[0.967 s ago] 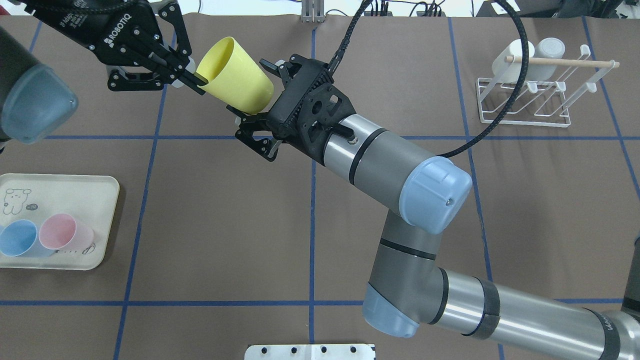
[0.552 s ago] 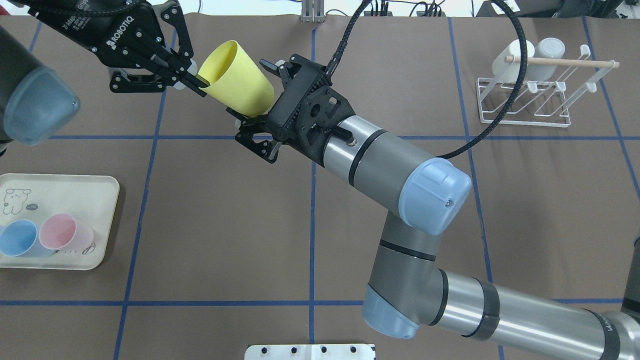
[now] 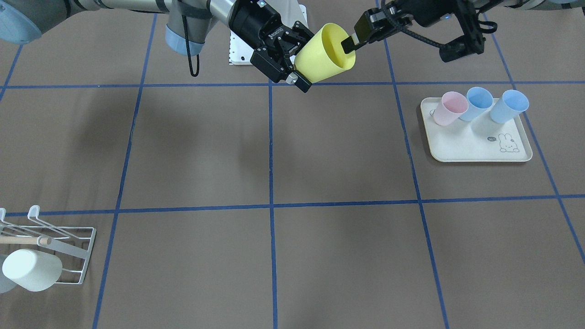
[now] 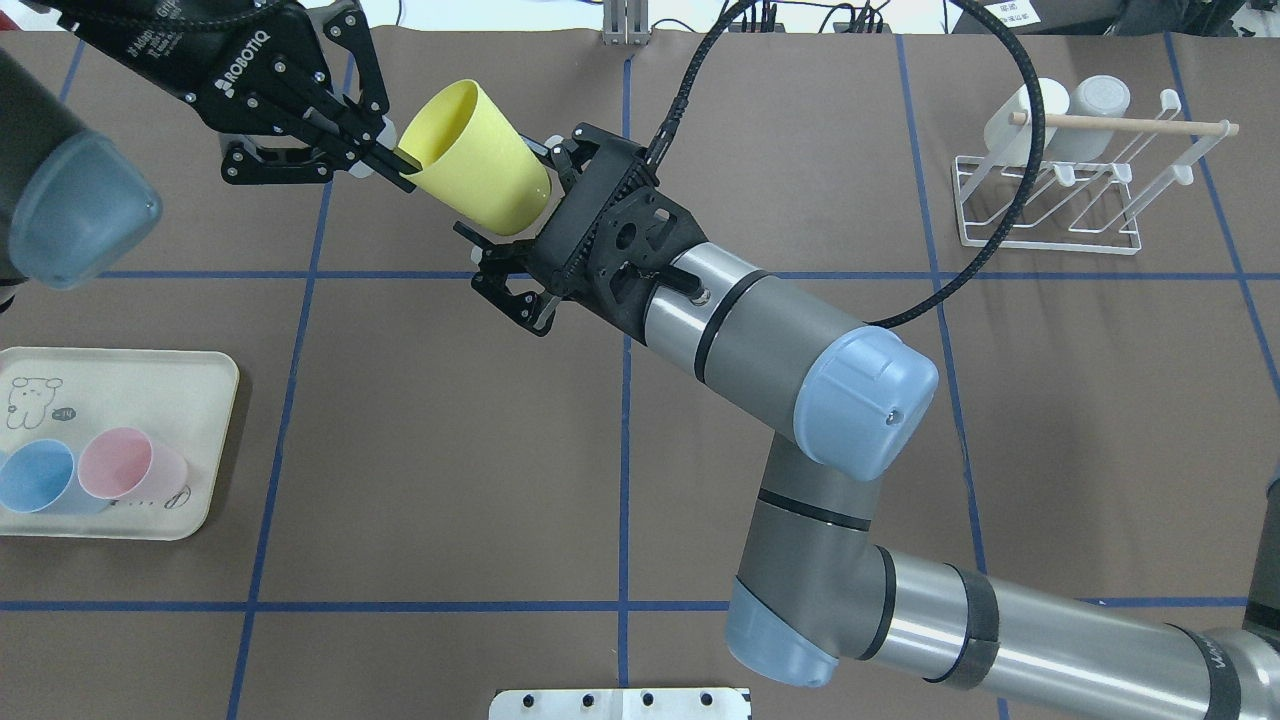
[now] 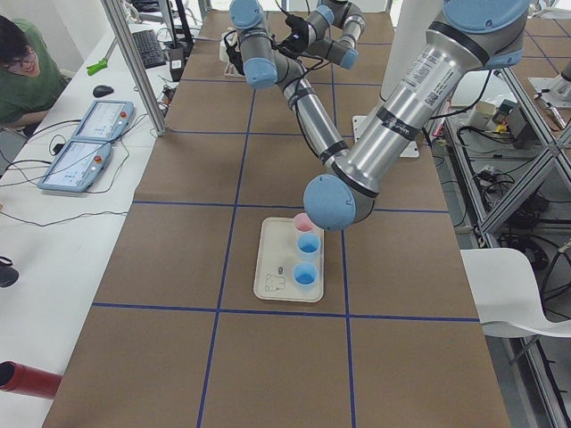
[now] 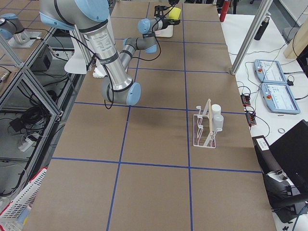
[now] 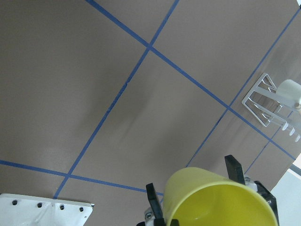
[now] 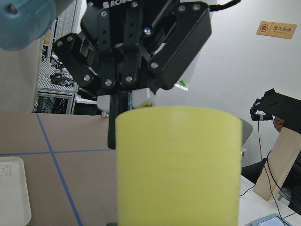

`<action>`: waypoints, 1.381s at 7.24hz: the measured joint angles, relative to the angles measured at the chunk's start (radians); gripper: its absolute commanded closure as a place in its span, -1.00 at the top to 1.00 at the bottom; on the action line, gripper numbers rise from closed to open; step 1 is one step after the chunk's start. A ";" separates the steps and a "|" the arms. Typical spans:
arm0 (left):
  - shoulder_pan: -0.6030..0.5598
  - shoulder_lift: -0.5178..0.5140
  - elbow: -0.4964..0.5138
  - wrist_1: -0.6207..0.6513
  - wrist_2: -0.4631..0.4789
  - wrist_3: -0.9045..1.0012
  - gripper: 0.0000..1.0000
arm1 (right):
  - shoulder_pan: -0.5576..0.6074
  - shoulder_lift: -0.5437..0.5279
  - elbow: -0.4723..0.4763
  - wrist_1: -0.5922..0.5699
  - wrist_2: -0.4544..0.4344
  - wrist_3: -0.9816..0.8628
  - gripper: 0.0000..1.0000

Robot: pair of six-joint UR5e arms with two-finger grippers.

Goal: Transfer IKEA cup to right arm and place on rack

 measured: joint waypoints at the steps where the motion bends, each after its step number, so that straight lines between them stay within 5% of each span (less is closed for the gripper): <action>1: 0.000 0.000 0.000 0.000 0.000 0.000 0.31 | -0.004 -0.001 0.001 -0.001 -0.013 -0.001 0.37; 2: 0.000 -0.002 0.002 0.000 0.000 0.001 0.84 | -0.010 -0.001 0.001 -0.002 -0.035 -0.001 0.34; 3: 0.000 -0.005 0.003 0.000 0.000 0.005 1.00 | -0.015 -0.001 0.003 -0.002 -0.050 -0.001 0.33; 7: -0.009 -0.006 0.004 -0.054 0.001 0.026 1.00 | -0.014 -0.006 0.009 -0.011 -0.058 -0.002 0.14; 10: -0.038 0.012 0.002 -0.051 0.029 0.157 1.00 | 0.023 -0.010 0.060 -0.245 -0.057 0.035 -0.08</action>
